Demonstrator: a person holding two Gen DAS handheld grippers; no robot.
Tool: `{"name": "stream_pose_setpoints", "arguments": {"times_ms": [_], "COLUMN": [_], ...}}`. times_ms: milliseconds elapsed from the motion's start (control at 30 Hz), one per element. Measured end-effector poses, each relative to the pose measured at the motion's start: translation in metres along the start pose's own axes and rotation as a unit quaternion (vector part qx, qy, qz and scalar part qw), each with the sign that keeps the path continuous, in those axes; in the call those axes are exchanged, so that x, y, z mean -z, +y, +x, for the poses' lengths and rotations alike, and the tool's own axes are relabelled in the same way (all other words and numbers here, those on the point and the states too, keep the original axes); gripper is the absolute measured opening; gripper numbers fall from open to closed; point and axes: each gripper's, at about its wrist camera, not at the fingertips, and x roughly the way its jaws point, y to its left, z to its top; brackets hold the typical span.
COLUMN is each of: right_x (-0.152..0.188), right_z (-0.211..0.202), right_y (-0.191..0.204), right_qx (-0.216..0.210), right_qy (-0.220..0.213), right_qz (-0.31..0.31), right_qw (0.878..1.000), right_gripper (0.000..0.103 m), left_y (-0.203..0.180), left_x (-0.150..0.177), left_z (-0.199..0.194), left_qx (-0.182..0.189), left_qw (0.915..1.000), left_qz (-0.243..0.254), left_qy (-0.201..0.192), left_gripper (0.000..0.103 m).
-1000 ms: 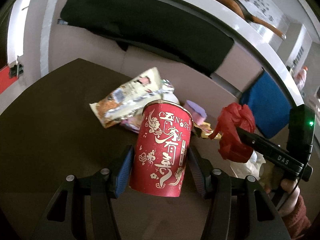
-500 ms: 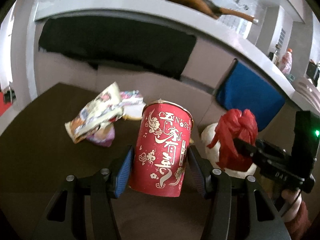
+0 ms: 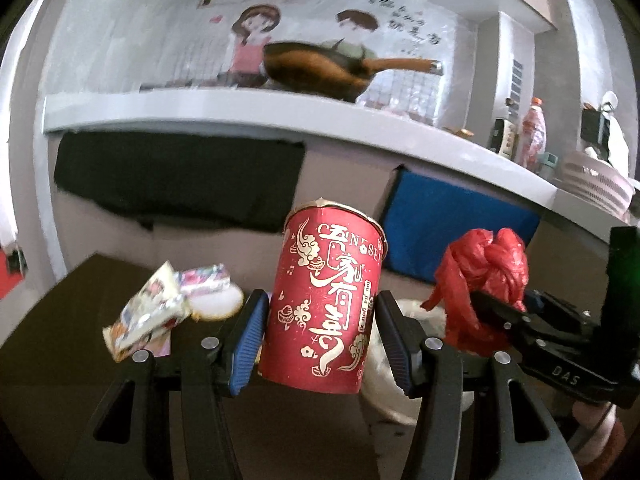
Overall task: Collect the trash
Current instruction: 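Carry the red bag with the right tool over the bin while left carries the cup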
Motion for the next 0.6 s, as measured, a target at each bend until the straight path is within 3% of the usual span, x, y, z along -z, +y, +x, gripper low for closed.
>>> {"name": "stream_pose_setpoints", "arguments": {"times_ms": [267,600], "right_x": [-0.006,-0.003], "right_z": [-0.030,-0.011], "right_y": [-0.048,-0.091], "right_qx": [0.047,0.062], "right_qy": [-0.030,-0.003], "right_qz": [0.030,0.064], "right_qw": [0.998,0.996], "right_gripper": [0.052,0.052], "left_y": [-0.049,-0.063], "left_x": [-0.009,-0.010], "left_z": [0.022,0.063], "left_qx": [0.007,0.006], "left_qw": [0.9991,0.9988], "left_qz": [0.031,0.049], "left_qy": [-0.027,0.001], "left_gripper": [0.056,0.056]}}
